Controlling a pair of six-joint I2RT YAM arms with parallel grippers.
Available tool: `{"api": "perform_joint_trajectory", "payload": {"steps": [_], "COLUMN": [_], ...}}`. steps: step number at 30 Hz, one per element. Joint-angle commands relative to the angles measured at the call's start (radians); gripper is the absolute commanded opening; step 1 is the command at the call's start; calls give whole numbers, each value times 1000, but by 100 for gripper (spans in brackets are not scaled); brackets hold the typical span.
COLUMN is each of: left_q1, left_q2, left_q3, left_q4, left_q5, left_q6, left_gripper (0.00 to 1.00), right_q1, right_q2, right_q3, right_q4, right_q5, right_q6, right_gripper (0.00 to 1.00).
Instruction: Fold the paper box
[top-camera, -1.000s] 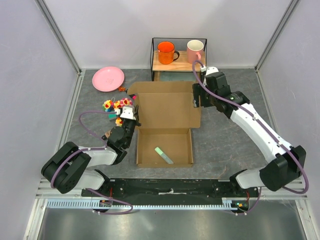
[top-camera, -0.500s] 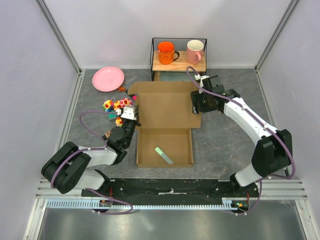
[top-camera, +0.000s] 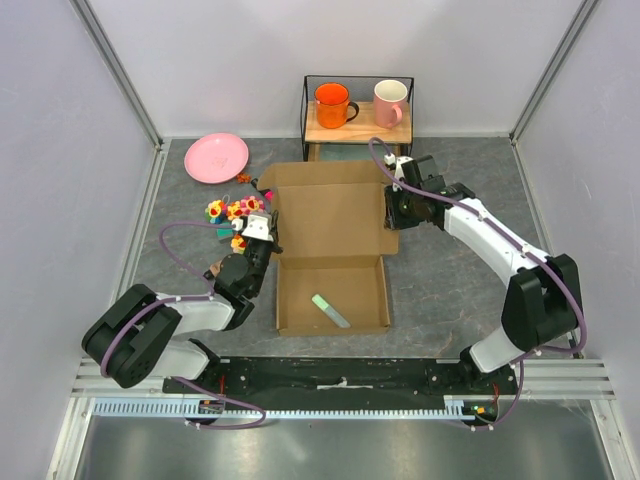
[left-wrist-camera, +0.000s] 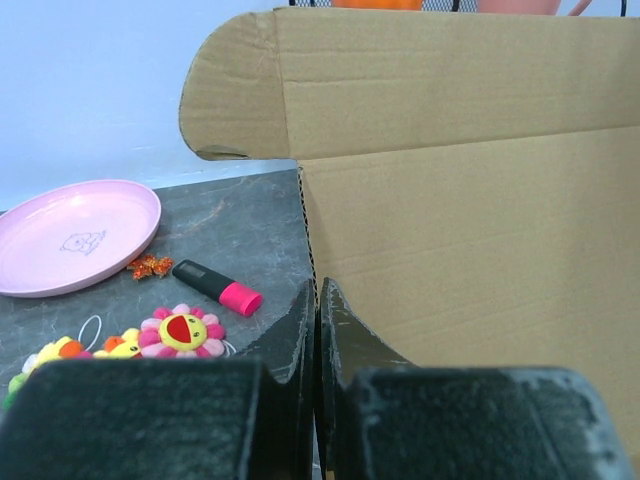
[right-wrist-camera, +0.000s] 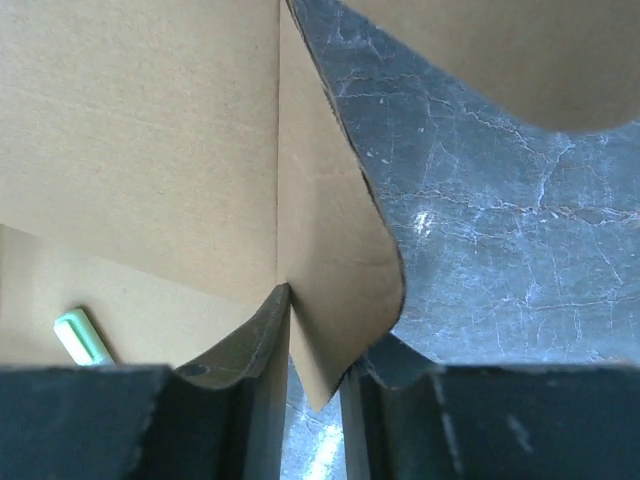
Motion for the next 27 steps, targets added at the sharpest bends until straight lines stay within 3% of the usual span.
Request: {"api": "perform_joint_trajectory", "payload": {"steps": [1, 7, 10, 13, 16, 22, 26, 27], "left_q1": [-5, -4, -5, -2, -2, -1, 5, 17], "left_q2": [-20, -42, -85, -167, -269, -447, -527, -533], "left_q3": [-9, 8, 31, 69, 118, 210, 331, 362], "left_q4": [246, 176, 73, -94, -326, -717, -1085, -1250], "left_q5": [-28, -54, -64, -78, -54, -40, 56, 92], "left_q6": [54, 38, 15, -2, -33, -82, -149, -160], "left_gripper": [2, 2, 9, 31, 47, 71, 77, 77], "right_q1": [-2, 10, 30, 57, 80, 100, 100, 102], "right_q2": [-50, -131, -180, -217, -245, -283, -326, -330], "right_q3": [-23, -95, -150, -198, -241, -289, -307, -305], "right_q4": [32, 112, 170, 214, 253, 284, 307, 307], "right_q5": [13, 50, 93, 159, 202, 256, 274, 276], "right_q6": [-6, 4, -2, -5, -2, 8, 14, 14], "right_gripper": [23, 7, 1, 0, 0, 0, 0, 0]}}
